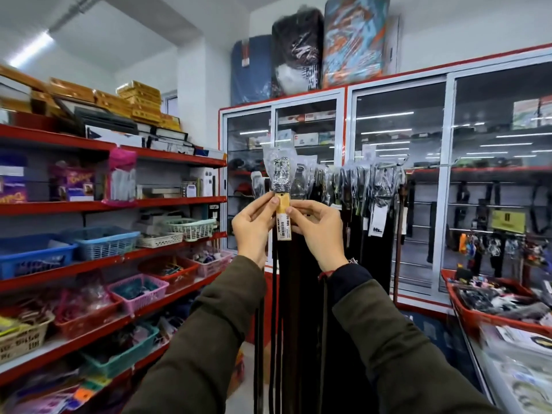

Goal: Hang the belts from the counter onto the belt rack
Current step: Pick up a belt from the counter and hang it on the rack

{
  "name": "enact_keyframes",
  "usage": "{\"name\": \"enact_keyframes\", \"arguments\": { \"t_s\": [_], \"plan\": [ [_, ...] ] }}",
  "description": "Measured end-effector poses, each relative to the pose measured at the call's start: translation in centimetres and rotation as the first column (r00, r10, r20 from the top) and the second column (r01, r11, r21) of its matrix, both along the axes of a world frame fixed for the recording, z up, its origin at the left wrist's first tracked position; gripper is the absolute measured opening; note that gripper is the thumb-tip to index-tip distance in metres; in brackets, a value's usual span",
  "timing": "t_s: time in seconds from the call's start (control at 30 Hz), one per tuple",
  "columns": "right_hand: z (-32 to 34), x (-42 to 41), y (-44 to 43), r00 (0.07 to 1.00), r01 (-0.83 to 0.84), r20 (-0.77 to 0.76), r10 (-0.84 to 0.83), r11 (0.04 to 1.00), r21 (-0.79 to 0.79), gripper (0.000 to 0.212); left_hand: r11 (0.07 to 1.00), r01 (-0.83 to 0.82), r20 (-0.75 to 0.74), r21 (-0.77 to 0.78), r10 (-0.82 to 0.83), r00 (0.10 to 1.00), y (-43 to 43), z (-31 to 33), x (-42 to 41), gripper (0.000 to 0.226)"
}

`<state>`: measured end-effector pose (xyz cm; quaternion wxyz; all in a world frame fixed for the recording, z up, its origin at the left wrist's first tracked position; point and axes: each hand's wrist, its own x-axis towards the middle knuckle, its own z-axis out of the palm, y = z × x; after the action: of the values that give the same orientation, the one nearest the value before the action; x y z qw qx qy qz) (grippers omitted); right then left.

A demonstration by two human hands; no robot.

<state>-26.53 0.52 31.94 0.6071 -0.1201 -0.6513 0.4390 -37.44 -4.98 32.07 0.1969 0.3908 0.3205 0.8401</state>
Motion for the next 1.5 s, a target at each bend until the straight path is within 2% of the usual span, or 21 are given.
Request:
{"name": "enact_keyframes", "arguments": {
  "t_s": [0.37,0.67,0.9,1.07,1.17,1.23,1.3,1.4,1.5],
  "plan": [
    [2.3,-1.4,1.3,0.999,-0.029,-0.037,0.026,0.997,-0.072,0.022,1.000,0.001,0.052,0.002,-0.001,0.999,2.2,2.0,-0.9,0.032],
    [3.4,-1.6,1.2,0.999,-0.035,-0.036,0.032,0.996,-0.079,0.021,0.998,-0.063,0.134,0.006,0.062,0.989,2.4,3.0,-0.4,0.030],
    [2.3,-1.3,1.8,0.998,-0.063,-0.025,0.059,0.980,-0.188,0.020,0.991,0.077,0.141,-0.107,-0.061,0.988,2.7,2.3,-0.6,0.031],
    [2.6,-1.3,2.6,0.999,-0.053,-0.015,0.051,0.976,-0.212,0.017,0.987,0.074,0.088,-0.145,-0.061,0.994,3.4,2.9,-0.5,0.033],
    [2.2,-1.4,3.3,0.998,0.012,0.064,0.002,0.977,-0.212,0.023,0.980,-0.059,-0.038,-0.192,0.053,0.998,4.1,2.7,-0.4,0.032],
    [1.4,-1.2,3.7,0.984,0.125,0.143,-0.104,0.981,-0.148,0.025,0.958,-0.215,-0.177,-0.190,0.182,0.967,4.4,1.9,-0.2,0.031],
    [0.0,-0.5,3.7,0.930,0.289,0.228,-0.290,0.957,0.036,0.030,0.912,-0.379,-0.348,-0.154,0.309,0.885,4.4,0.4,0.5,0.035],
    [-2.7,1.3,3.3,0.856,0.370,0.258,-0.448,0.880,0.298,0.042,0.842,-0.536,-0.549,-0.055,0.423,0.721,4.2,-3.2,1.4,0.044],
    [-6.0,3.3,2.9,0.721,0.445,0.281,-0.633,0.734,0.513,0.048,0.788,-0.616,-0.678,0.015,0.461,0.573,3.7,-7.2,2.4,0.046]
  ]
}}
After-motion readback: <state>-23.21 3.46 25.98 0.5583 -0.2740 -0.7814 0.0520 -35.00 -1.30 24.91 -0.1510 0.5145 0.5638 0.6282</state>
